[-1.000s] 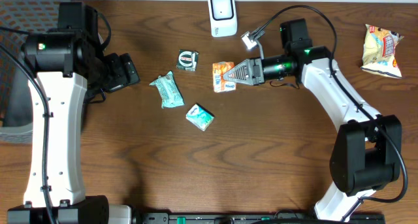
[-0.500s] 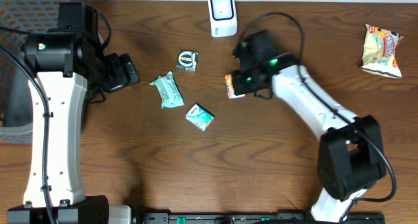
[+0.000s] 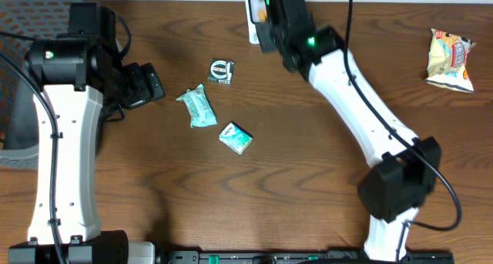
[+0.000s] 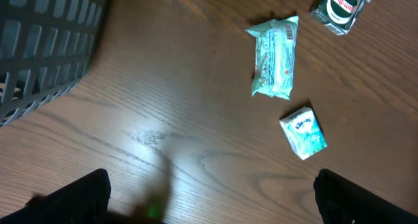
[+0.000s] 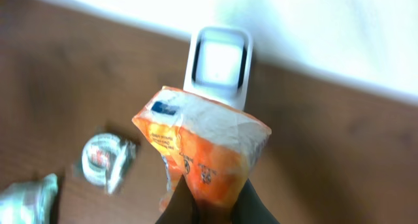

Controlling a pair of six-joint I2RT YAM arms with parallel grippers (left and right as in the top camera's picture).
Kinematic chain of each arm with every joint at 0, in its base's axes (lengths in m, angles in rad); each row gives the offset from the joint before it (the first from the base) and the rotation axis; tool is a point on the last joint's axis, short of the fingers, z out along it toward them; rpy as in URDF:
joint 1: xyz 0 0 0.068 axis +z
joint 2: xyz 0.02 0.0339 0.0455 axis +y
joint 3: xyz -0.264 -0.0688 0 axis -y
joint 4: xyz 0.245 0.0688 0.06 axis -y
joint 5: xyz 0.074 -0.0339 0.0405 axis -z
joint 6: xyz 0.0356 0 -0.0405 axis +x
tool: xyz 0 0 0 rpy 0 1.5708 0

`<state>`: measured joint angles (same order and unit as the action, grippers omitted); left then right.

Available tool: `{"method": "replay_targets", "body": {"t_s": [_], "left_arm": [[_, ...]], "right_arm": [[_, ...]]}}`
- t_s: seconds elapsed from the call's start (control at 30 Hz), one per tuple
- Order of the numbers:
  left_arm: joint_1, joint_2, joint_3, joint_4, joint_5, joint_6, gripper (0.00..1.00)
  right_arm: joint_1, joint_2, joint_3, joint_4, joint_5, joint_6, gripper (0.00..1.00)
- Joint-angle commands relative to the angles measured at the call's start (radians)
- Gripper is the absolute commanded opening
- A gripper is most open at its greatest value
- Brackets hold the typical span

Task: Scan the item barcode
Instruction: 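Lift the orange box up in front of the scanner window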

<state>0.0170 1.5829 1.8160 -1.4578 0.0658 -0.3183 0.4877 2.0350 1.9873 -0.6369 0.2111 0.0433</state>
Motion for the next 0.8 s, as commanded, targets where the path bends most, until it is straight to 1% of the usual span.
{"method": "replay_targets", "body": {"t_s": [0.0, 0.1, 0.23, 0.3, 0.4, 0.5, 0.6, 0.77], "left_arm": [[0.002, 0.002, -0.005, -0.003, -0.002, -0.013, 0.98], [0.002, 0.002, -0.005, -0.003, -0.002, -0.013, 0.98], [0.002, 0.002, -0.005, -0.003, -0.002, -0.013, 0.98], [0.002, 0.002, -0.005, -0.003, -0.002, -0.013, 0.98], [0.002, 0.002, -0.005, -0.003, -0.002, -0.013, 0.98], [0.002, 0.002, -0.005, -0.003, -0.002, -0.013, 0.98], [0.002, 0.002, -0.005, -0.003, -0.002, -0.013, 0.98], [0.002, 0.002, -0.005, -0.003, -0.002, -0.013, 0.98]], "right_arm": [[-0.014, 0.138, 0.154, -0.013, 0.084, -0.128, 0.01], [-0.014, 0.238, 0.238, 0.089, 0.208, -0.298, 0.01], [-0.008, 0.325, 0.243, 0.287, 0.278, -0.691, 0.01], [-0.004, 0.369, 0.243, 0.379, 0.341, -0.837, 0.01], [0.000, 0.403, 0.243, 0.435, 0.394, -0.923, 0.01], [0.000, 0.422, 0.242, 0.418, 0.381, -0.965, 0.01], [0.000, 0.432, 0.241, 0.388, 0.353, -0.972, 0.01], [-0.003, 0.433, 0.241, 0.298, 0.241, -0.971, 0.01]]}}
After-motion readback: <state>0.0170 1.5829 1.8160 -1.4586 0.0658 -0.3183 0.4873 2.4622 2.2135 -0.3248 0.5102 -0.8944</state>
